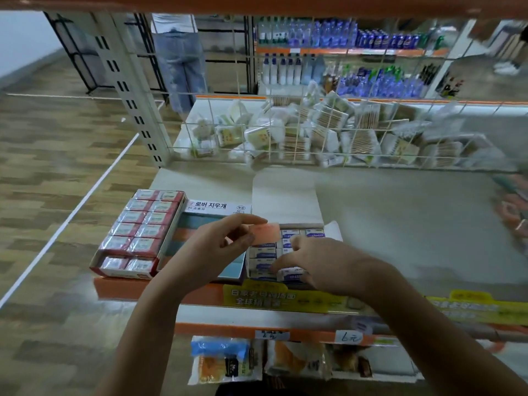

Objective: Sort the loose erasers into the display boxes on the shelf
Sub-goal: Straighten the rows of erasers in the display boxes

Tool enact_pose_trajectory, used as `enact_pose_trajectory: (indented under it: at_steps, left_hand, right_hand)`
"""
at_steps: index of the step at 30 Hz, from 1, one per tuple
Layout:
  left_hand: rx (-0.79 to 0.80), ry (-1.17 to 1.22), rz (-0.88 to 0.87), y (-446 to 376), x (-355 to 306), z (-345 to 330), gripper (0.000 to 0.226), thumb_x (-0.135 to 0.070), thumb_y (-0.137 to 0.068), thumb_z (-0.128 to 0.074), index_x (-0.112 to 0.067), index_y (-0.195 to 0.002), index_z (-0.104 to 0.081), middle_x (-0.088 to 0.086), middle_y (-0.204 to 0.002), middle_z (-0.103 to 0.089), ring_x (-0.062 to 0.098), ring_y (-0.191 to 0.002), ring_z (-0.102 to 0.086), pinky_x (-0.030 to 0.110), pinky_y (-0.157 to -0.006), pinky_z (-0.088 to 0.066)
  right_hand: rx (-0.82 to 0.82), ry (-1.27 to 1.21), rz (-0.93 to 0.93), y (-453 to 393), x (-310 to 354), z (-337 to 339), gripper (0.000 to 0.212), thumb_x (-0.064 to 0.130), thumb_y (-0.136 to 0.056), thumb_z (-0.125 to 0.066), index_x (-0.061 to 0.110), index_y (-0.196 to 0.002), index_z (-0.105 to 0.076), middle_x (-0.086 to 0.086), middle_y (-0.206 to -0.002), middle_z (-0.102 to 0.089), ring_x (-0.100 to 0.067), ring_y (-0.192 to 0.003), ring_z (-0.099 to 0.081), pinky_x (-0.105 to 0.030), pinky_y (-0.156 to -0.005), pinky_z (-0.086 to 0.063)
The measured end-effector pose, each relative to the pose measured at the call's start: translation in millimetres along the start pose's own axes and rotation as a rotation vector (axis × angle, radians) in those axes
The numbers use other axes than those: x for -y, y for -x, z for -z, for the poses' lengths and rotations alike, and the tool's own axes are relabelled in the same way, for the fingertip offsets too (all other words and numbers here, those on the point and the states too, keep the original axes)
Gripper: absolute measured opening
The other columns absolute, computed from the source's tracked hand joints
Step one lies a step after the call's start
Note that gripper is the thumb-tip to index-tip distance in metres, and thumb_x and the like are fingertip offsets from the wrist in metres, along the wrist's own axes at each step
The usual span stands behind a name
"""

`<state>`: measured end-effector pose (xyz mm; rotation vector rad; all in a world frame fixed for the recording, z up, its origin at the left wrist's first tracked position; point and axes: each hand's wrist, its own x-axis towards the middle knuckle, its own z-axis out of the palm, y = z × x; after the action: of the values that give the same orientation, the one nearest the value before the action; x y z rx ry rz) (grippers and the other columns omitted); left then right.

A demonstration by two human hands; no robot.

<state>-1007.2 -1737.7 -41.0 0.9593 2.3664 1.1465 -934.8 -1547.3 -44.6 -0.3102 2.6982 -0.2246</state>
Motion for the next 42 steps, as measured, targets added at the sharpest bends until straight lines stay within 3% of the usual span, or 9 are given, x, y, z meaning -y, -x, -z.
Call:
enact_pose_trajectory:
  at_steps: [8, 15, 25, 29, 32, 34, 38, 42]
  left_hand:
    - [0.06, 0.015, -0.046, -8, 6, 9, 0.032, -0.02, -0.094, -0.051, -0.05, -0.104, -0.05, -0.019, -0.088, -0.062, -0.008, -0.077, -0.056, 0.009, -0.066, -0.043]
    - [0.1, 0.017, -0.069, -16, 12, 11, 0.03, -0.019, -0.094, -0.051, -0.045, -0.107, -0.052, -0.018, -0.087, -0.062, -0.008, -0.077, -0.055, 0.01, -0.066, -0.044]
    - [0.111, 0.019, -0.078, -21, 18, 17, 0.029, -0.019, -0.094, -0.051, -0.045, -0.104, -0.054, -0.017, -0.084, -0.062, -0.002, -0.074, -0.055, 0.011, -0.064, -0.044]
    - [0.055, 0.003, -0.045, -18, 31, 32, 0.033, -0.019, -0.093, -0.051, -0.051, -0.103, -0.054, -0.025, -0.08, -0.063, -0.001, -0.073, -0.056, 0.009, -0.063, -0.042]
    - [-0.001, -0.014, 0.0, -15, 47, 46, 0.036, -0.017, -0.093, -0.053, -0.052, -0.102, -0.056, -0.029, -0.081, -0.062, -0.005, -0.071, -0.056, 0.008, -0.062, -0.04]
    - [-0.026, -0.019, 0.049, -12, 59, 55, 0.038, -0.017, -0.092, -0.055, -0.054, -0.097, -0.06, -0.025, -0.081, -0.064, -0.002, -0.067, -0.056, 0.015, -0.063, -0.043]
    - [-0.064, -0.041, 0.13, -7, 78, 65, 0.03, -0.018, -0.091, -0.058, -0.047, -0.098, -0.057, -0.022, -0.084, -0.067, 0.003, -0.078, -0.061, 0.035, -0.078, -0.052]
    - [-0.089, -0.013, 0.166, -4, 83, 69, 0.025, -0.016, -0.09, -0.059, -0.04, -0.094, -0.056, -0.023, -0.08, -0.067, 0.001, -0.075, -0.062, 0.03, -0.074, -0.049]
  right_hand:
    - [0.092, -0.019, -0.017, -8, 6, 9, 0.044, 0.009, -0.091, -0.052, 0.037, -0.124, -0.046, -0.001, -0.131, -0.044, -0.022, -0.107, -0.052, -0.037, -0.09, -0.049]
    - [0.025, -0.078, 0.009, -4, 3, 9, 0.026, 0.016, -0.092, -0.052, 0.029, -0.115, -0.056, 0.0, -0.122, -0.054, -0.017, -0.106, -0.052, -0.031, -0.091, -0.043]
    - [-0.079, -0.119, -0.008, -9, 9, -6, 0.027, 0.019, -0.094, -0.051, 0.024, -0.118, -0.062, 0.004, -0.127, -0.054, -0.017, -0.112, -0.053, -0.035, -0.096, -0.045]
    - [-0.111, -0.091, 0.017, -8, 9, -9, 0.027, 0.019, -0.094, -0.051, 0.024, -0.117, -0.063, 0.004, -0.12, -0.056, -0.016, -0.107, -0.053, -0.035, -0.092, -0.046]
    - [-0.136, -0.131, 0.032, -9, 7, -4, 0.023, 0.021, -0.095, -0.05, 0.024, -0.113, -0.064, 0.006, -0.111, -0.059, -0.005, -0.097, -0.051, -0.018, -0.085, -0.042]
    - [-0.188, -0.198, 0.012, -12, 7, 2, 0.021, 0.024, -0.094, -0.051, 0.022, -0.111, -0.064, 0.007, -0.103, -0.062, -0.001, -0.086, -0.05, -0.012, -0.075, -0.039]
    - [-0.304, -0.307, -0.046, -23, 11, 8, 0.021, 0.031, -0.093, -0.053, 0.019, -0.103, -0.067, 0.006, -0.092, -0.064, -0.004, -0.078, -0.055, -0.017, -0.07, -0.044]
    - [-0.348, -0.361, -0.124, -37, 20, 11, 0.027, 0.038, -0.093, -0.05, 0.017, -0.099, -0.065, 0.008, -0.084, -0.061, -0.005, -0.075, -0.054, -0.014, -0.062, -0.039]
